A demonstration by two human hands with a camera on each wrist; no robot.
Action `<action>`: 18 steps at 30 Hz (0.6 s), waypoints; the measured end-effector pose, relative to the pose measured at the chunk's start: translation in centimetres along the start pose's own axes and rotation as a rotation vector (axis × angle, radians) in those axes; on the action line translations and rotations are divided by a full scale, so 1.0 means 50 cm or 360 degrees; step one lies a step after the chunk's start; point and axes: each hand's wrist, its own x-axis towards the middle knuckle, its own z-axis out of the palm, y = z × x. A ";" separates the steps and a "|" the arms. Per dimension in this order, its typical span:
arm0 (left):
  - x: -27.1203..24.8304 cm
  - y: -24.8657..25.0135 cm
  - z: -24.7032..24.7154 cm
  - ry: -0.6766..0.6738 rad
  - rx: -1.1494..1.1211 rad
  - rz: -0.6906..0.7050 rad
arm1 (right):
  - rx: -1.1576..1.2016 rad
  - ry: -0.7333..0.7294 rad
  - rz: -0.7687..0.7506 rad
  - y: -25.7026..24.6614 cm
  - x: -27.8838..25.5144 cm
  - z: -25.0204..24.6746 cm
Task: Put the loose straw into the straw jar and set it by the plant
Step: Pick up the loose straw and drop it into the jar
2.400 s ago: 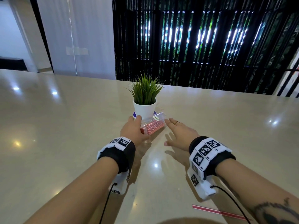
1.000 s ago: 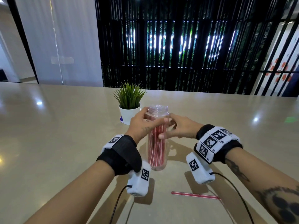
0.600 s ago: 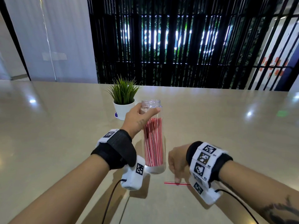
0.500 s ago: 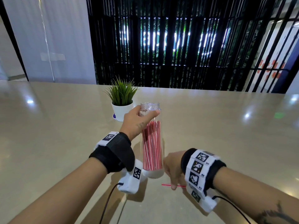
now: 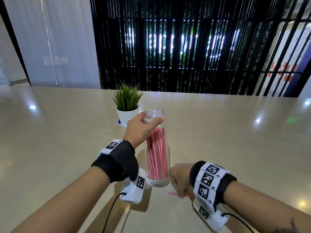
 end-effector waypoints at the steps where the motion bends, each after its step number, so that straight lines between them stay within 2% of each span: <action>1: 0.000 0.001 0.000 -0.0005 -0.0006 -0.0013 | 0.0018 0.0002 -0.0005 0.002 0.001 0.002; 6: -0.001 0.005 0.000 0.0001 0.0016 -0.0019 | 0.0041 0.0002 -0.0027 0.011 0.008 0.009; 10: -0.004 0.005 0.001 -0.0001 0.0020 -0.0015 | 0.0224 0.0006 -0.0025 0.028 0.008 -0.011; 15: -0.001 -0.001 -0.004 0.0006 -0.0003 0.0003 | 0.0677 0.0335 0.0005 0.084 -0.012 -0.079; 18: -0.003 0.001 -0.006 -0.0011 0.0013 0.0016 | 0.0873 0.0688 -0.0035 0.105 -0.042 -0.135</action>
